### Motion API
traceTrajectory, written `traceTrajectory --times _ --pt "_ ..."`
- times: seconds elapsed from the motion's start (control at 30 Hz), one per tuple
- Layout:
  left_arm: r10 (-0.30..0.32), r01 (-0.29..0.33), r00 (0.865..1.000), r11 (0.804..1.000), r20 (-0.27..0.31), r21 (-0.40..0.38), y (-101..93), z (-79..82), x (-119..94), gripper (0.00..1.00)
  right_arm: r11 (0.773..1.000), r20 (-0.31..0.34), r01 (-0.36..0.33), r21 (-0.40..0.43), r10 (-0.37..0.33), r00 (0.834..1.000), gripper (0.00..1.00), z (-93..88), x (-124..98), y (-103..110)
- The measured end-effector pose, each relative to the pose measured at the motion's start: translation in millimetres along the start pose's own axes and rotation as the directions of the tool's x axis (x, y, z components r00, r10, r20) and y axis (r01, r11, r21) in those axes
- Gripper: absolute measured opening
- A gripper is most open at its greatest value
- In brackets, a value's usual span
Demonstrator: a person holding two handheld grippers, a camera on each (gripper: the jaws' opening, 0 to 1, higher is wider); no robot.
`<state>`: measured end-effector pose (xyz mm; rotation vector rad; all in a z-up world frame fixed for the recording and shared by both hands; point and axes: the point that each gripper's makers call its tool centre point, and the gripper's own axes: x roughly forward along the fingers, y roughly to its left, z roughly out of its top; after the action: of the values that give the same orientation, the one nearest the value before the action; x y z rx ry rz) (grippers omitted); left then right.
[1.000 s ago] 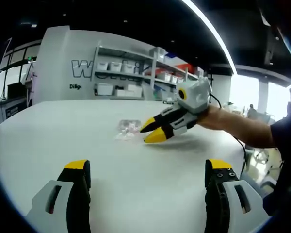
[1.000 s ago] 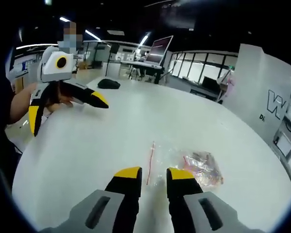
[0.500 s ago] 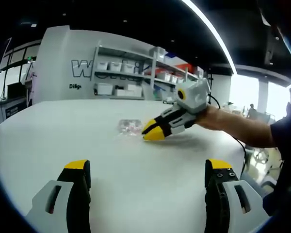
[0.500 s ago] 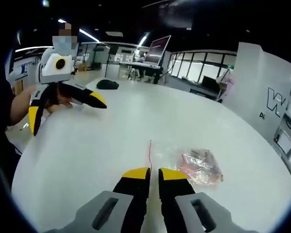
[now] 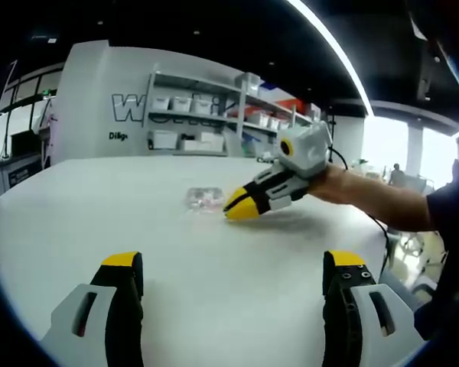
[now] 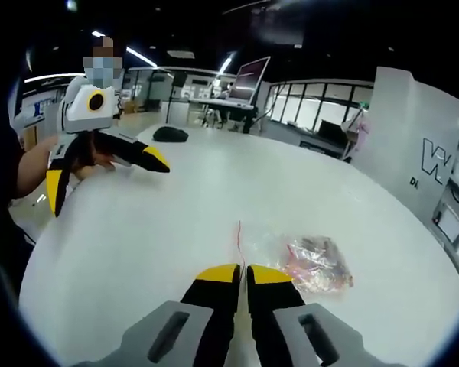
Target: Open the resealable bag by pulling the two sides of the seal apart until the entire bag opening is separated and visibly accessible.
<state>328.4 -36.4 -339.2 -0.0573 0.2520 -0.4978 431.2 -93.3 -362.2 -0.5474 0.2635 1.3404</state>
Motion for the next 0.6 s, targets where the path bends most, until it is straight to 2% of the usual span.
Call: traceTrajectory --times 0.6 --pt "0.001 -0.001 1.000 1.000 -0.001 0.000 -0.8 -1.2 0.1 0.97 0.999 0.019 -0.006 0.032 0.005 1.000 0.00 3.9 1.3 1.0"
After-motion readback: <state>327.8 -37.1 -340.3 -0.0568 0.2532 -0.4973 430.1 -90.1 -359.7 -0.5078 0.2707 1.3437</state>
